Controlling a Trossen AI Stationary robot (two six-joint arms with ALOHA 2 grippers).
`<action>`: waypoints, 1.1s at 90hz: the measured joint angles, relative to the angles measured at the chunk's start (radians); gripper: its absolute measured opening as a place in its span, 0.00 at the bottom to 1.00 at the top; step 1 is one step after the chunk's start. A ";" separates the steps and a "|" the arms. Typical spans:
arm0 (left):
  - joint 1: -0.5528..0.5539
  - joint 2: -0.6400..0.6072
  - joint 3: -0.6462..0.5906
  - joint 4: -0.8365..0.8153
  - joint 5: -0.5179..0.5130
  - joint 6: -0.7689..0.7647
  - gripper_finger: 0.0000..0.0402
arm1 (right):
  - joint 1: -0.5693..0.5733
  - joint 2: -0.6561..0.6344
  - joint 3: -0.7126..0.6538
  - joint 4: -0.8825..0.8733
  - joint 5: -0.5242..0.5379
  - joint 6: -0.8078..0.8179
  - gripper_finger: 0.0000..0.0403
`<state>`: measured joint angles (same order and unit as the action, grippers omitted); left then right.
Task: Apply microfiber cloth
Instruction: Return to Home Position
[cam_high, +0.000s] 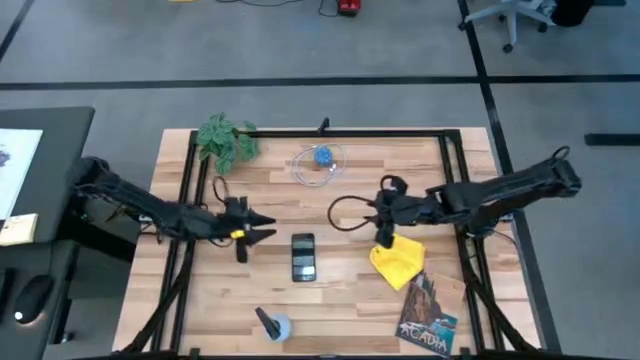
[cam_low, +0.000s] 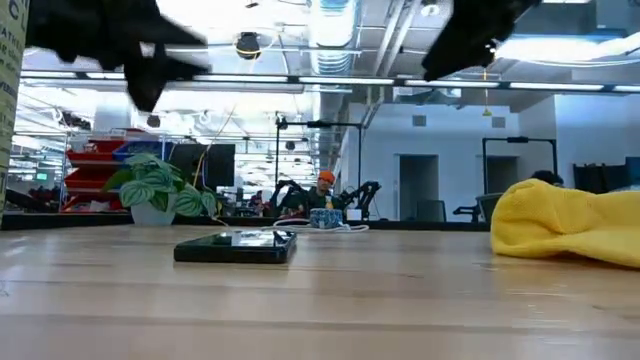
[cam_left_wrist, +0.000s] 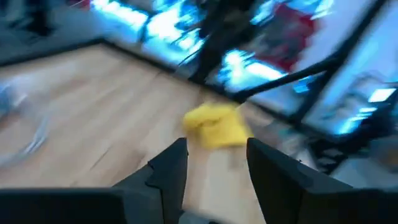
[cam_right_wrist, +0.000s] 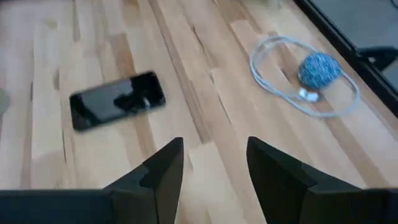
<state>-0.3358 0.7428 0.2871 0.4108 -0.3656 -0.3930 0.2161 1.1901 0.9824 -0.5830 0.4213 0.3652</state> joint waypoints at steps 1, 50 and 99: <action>0.008 -0.017 0.000 -0.004 0.020 0.007 0.34 | 0.000 -0.006 -0.003 -0.005 0.000 0.000 0.39; 0.308 -0.485 -0.050 -0.323 0.322 0.070 0.12 | -0.196 -0.668 -0.656 0.503 -0.294 0.016 0.32; 0.547 -0.485 -0.270 -0.044 0.631 0.080 0.04 | -0.501 -0.824 -0.974 1.036 -0.741 -0.032 0.32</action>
<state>0.2115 0.2577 0.0166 0.3668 0.2657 -0.3125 -0.2850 0.3658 0.0083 0.4533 -0.3193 0.3333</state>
